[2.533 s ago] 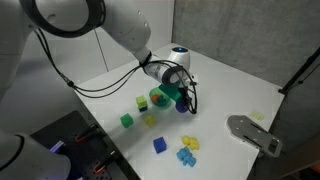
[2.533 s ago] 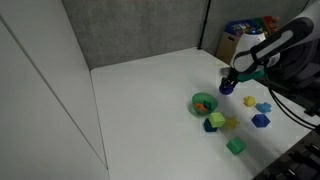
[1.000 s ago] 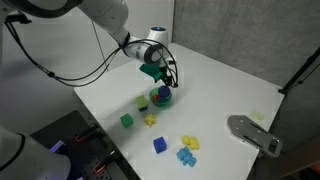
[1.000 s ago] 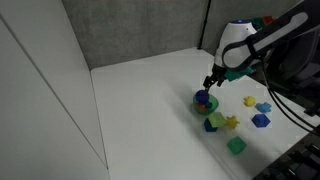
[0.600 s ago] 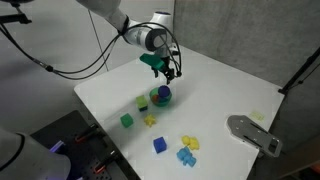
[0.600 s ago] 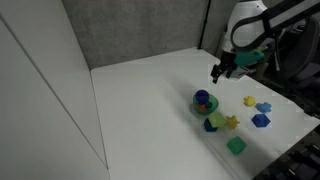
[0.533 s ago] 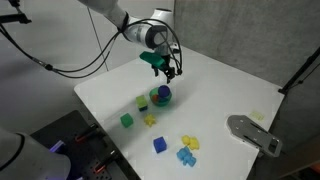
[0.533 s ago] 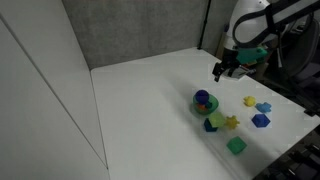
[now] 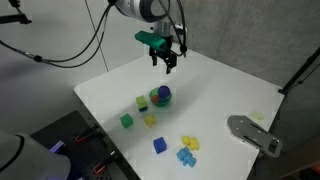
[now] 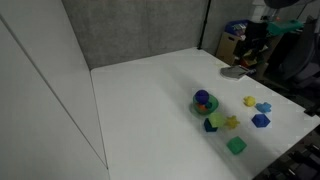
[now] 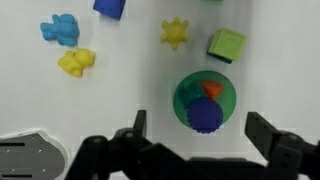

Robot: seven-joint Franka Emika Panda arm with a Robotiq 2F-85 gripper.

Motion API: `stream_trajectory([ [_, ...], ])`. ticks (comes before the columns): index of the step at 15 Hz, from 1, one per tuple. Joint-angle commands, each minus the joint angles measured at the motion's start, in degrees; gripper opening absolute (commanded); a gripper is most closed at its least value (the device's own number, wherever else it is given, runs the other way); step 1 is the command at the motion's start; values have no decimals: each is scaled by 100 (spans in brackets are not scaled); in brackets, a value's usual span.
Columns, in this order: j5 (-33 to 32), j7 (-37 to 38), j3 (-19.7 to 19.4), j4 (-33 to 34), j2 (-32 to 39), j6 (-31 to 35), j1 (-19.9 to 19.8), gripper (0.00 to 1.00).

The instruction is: Put the purple ball in the bowl

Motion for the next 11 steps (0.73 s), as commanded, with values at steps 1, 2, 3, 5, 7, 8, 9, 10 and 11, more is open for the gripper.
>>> stream_trajectory([
  [1,33,-283,-31,-528,-906,-370,-46,100],
  [2,26,-312,-40,-606,-1115,-527,-44,100],
  [3,25,-337,-48,-685,-1309,-629,-41,100],
  [5,-20,-332,-53,-777,-1610,-811,-30,100],
  [7,-42,-312,-55,-830,-1810,-925,-27,100],
  [8,-47,-325,-55,-844,-1848,-974,-25,100],
  [9,-3,-205,-38,-692,-1642,-904,-11,100],
  [10,-4,-206,-38,-733,-1718,-921,-11,100],
  [11,-4,-206,-38,-765,-1756,-922,-11,100],
])
